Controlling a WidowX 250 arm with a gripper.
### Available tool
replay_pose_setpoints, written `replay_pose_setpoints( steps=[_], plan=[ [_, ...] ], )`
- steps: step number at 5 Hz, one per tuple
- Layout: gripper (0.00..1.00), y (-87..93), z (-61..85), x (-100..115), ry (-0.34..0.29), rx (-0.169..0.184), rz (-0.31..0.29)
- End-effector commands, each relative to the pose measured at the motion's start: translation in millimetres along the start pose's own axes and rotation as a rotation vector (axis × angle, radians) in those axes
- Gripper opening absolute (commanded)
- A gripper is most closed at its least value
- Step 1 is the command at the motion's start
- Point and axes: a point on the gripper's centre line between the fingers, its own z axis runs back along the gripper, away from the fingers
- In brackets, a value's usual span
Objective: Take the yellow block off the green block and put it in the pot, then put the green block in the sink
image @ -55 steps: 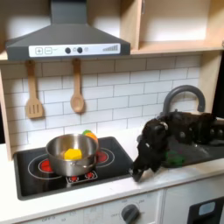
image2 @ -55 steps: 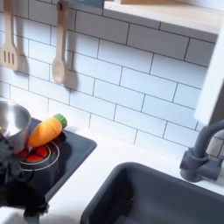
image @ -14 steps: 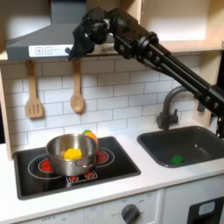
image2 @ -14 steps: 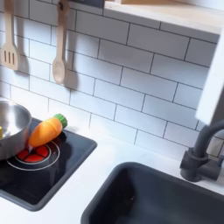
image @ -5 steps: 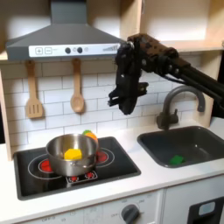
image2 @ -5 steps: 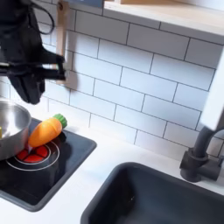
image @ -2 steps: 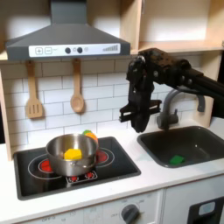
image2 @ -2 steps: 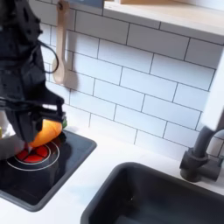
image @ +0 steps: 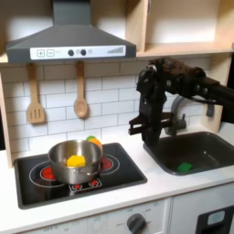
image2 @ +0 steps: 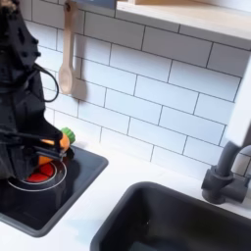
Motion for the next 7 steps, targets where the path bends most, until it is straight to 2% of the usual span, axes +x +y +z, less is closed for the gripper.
replay_pose_setpoints(
  steps=[1, 2, 3, 5, 6, 7],
  plan=[
    [1.00, -0.4, 2.4, -22, 0.021, 0.027, -0.028],
    [1.00, -0.8, 6.8, -25, 0.013, 0.027, -0.034],
    [1.00, 1.9, 5.0, -29, 0.032, 0.047, -0.039],
    [1.00, 1.4, 2.5, -35, 0.090, 0.042, -0.040],
    [1.00, 2.8, 2.4, -34, 0.100, 0.151, -0.030],
    [1.00, -0.3, 2.8, -34, 0.096, 0.132, -0.044]
  ],
)
